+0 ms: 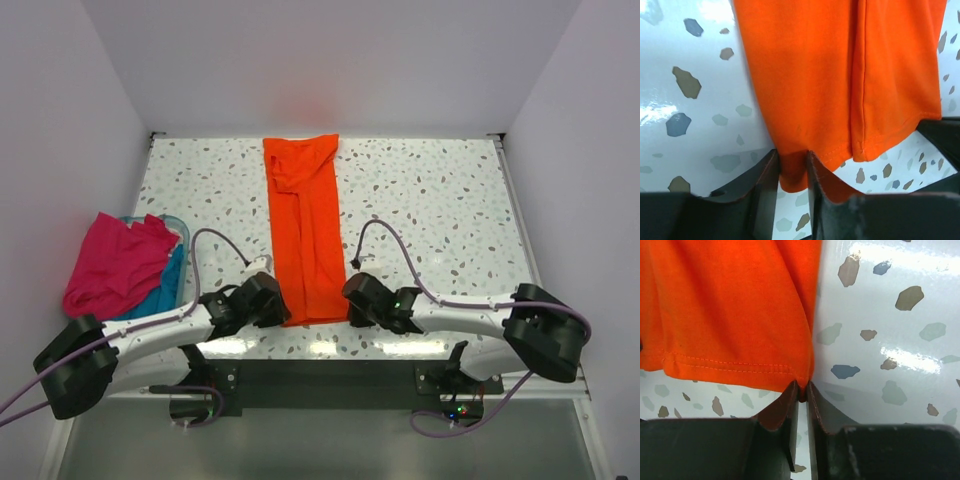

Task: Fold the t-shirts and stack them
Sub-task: Fold the tshirt

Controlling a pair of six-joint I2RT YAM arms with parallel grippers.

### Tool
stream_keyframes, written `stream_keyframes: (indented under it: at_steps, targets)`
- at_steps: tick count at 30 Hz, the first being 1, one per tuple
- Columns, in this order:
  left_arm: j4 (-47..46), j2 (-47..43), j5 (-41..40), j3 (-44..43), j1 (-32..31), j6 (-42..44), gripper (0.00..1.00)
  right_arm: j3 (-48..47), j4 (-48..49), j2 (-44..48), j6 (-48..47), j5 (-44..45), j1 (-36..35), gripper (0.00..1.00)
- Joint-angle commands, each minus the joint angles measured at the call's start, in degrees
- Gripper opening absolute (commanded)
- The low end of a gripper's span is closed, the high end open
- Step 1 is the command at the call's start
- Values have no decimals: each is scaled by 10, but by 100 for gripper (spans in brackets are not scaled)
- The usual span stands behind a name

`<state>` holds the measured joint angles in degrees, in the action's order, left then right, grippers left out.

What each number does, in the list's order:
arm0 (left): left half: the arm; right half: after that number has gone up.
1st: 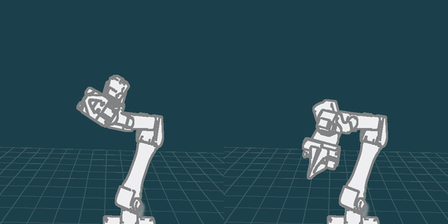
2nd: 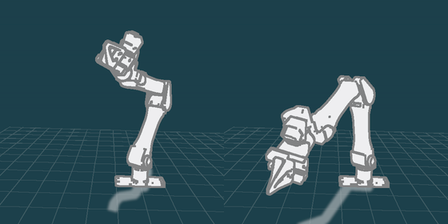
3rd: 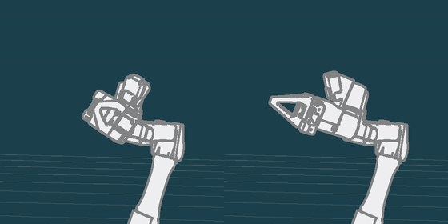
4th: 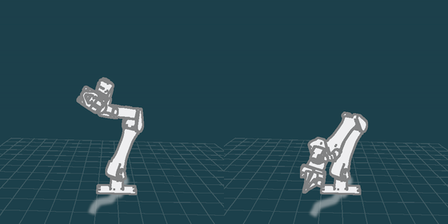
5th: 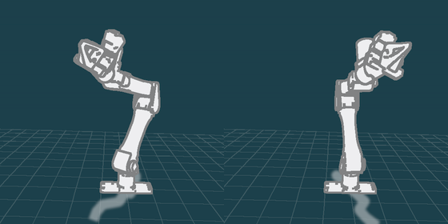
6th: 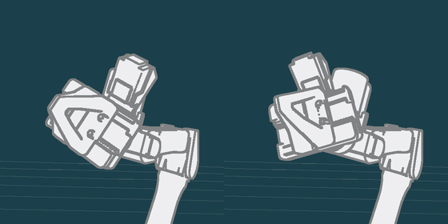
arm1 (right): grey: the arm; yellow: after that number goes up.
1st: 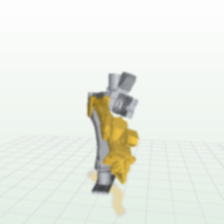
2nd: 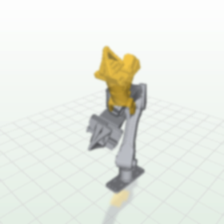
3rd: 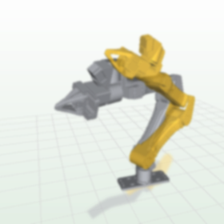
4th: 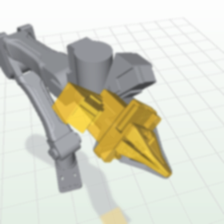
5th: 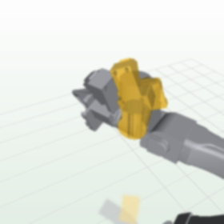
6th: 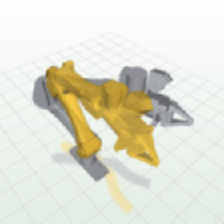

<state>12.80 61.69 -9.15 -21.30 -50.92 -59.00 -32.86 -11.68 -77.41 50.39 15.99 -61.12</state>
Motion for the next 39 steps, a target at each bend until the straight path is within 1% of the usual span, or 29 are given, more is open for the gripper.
stream_keyframes:
  at_steps: [1, 2, 3, 4, 5, 6, 7, 9, 11, 14, 16, 19, 20, 21, 22, 24, 25, 27, 28, 31, 32, 33, 37, 39]
  targets:
    - [33, 19, 18, 13, -18, -9, 31, 20, 26, 17, 14, 12, -3, 11]
    - [35, 20, 20, 13, -21, -9, 27, 30, 26, 23, 16, 5, -3, 5]
    - [37, 22, 20, 13, -23, -9, 17, 35, 26, 29, 18, 0, -2, 2]
    - [38, 22, 23, 13, -29, -9, 14, 41, 29, 35, 20, -4, -3, 1]
    - [43, 19, 24, 13, -31, -10, 6, 53, 31, 48, 21, -13, -3, 0]
    - [45, 17, 25, 13, -35, -12, 2, 58, 32, 55, 24, -14, -6, 0]
    - [50, 12, 24, 13, -44, -15, 0, 61, 31, 63, 26, -16, -16, 0]
    - [64, -6, 21, 13, -55, -27, 0, 66, 18, 81, 32, -5, -33, 0]
    - [87, -34, 13, 9, -67, -35, 0, 56, -14, 90, 35, 11, -64, 0]
    - [119, -61, -12, -13, -68, -31, 0, 31, -64, 110, 30, 45, -76, 0]
    - [125, -61, -33, -40, -67, -23, 0, 11, -89, 120, 16, 77, -76, 0]
    - [137, -32, -64, -89, -60, -3, 0, -55, -152, 104, -28, 140, -73, 0]
    - [135, -12, -67, -102, -55, 9, 0, -98, -162, 96, -41, 149, -71, 0]
    - [130, -3, -68, -126, -46, 16, 0, -121, -170, 82, -69, 157, -67, 0]
    - [127, 6, -66, -137, -27, 24, 0, -164, -180, 57, -84, 162, -57, 0]
    - [109, 29, -63, -166, -1, 47, 0, -202, -182, 28, -122, 163, -40, 0]
    - [101, 35, -52, -175, 32, 55, 0, -219, -181, 16, -135, 158, -15, 0]
    - [77, 56, -49, -203, 59, 74, 0, -261, -165, -24, -166, 129, 19, 0]
    - [71, 64, -48, -213, 82, 80, 0, -274, -158, -39, -175, 115, 52, 0]
    - [45, 114, -48, -264, 122, 99, 0, -349, -138, -99, -207, 99, 98, 0]
    - [40, 142, -47, -287, 140, 107, 0, -366, -139, -136, -219, 96, 115, 0]
    - [36, 156, -47, -298, 140, 109, 0, -382, -138, -151, -224, 94, 116, 0]
    - [8, 232, -40, -343, 194, 117, 0, -460, -116, -226, -242, 68, 172, 0]
    - [-1, 257, -33, -367, 220, 118, 0, -482, -107, -265, -248, 46, 198, 0]
